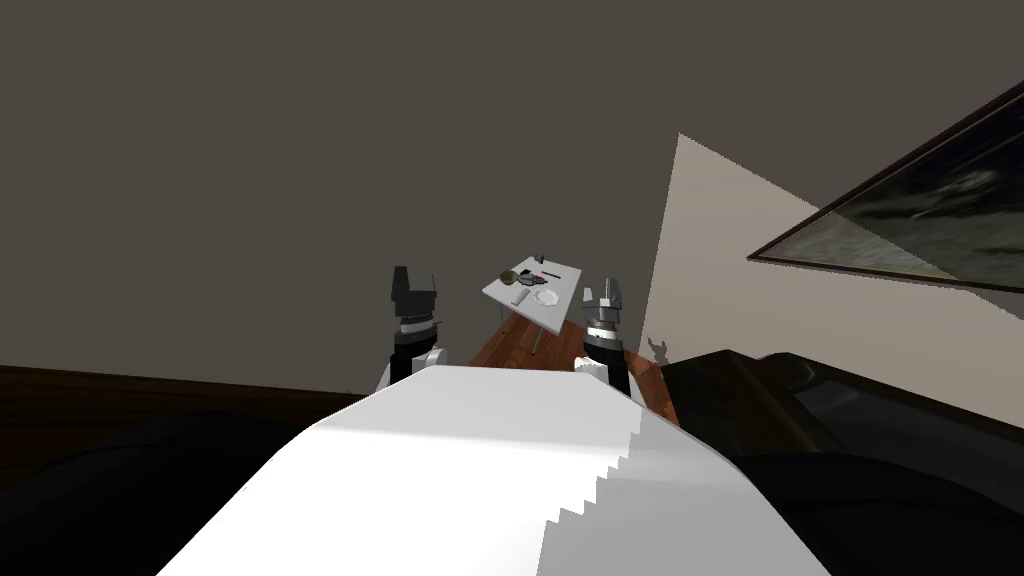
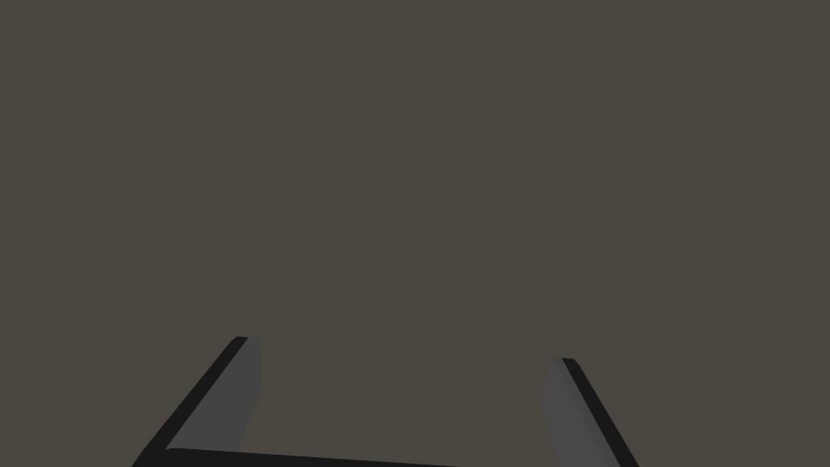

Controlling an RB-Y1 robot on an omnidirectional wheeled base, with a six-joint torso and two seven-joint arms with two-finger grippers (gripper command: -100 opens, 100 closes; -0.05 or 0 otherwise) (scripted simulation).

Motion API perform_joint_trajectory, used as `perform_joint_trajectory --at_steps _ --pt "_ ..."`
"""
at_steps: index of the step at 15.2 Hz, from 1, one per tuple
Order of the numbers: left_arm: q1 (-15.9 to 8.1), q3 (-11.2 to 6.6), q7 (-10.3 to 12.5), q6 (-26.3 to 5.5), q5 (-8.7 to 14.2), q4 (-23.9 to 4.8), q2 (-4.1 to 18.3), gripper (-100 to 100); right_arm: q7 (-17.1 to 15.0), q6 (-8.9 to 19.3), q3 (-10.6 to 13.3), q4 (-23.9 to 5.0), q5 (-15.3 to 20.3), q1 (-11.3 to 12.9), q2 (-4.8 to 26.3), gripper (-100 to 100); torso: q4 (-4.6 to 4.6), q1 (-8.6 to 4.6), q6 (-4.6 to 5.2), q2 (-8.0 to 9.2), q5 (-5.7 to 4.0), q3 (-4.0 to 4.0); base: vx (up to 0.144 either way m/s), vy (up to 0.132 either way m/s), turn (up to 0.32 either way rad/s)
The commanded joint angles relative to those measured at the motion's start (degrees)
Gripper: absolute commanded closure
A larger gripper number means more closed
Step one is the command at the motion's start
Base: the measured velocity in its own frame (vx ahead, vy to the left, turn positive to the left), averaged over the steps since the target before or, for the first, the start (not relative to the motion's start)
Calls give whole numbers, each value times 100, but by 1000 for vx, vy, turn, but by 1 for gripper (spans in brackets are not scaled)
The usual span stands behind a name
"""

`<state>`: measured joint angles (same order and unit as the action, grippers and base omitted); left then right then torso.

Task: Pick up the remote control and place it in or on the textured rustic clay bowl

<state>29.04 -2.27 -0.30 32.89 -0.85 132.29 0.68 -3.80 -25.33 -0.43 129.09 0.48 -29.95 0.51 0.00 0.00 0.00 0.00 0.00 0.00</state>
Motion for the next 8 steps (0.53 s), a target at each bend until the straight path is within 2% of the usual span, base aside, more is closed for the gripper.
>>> perform_joint_trajectory --at_steps 1,3,4,5,6,7,8 --pt "0 0 0 0 0 0 0 0 -87 99 -62 2 26 72 158 -100 0 0 0 0 0 0 -10 -5 23" --pt "0 0 0 0 0 0 0 0 -294 334 -209 -1 86 234 404 -100 1 -6 -1 5 -1 3 -27 -17 57" --pt "-1 0 0 0 0 0 0 0 -294 334 -209 -1 86 234 404 -100 2 -10 -1 8 -2 5 -36 -23 43" --pt "-1 0 0 0 0 0 0 0 -440 498 -313 -7 127 345 531 -100 2 -12 -1 11 -2 6 -42 -21 50" --pt "-1 0 0 0 0 0 0 0 -440 498 -313 -7 127 345 531 -100 3 -12 -1 14 -2 8 -37 -19 44" --pt "-1 0 0 0 0 0 0 0 -613 691 -435 -16 174 473 656 -100 3 -11 -1 14 -2 8 -37 -19 56" --pt "-1 0 0 0 0 0 0 0 -613 692 -435 -16 174 473 656 -100 3 -11 -1 15 -2 8 -34 -18 52"
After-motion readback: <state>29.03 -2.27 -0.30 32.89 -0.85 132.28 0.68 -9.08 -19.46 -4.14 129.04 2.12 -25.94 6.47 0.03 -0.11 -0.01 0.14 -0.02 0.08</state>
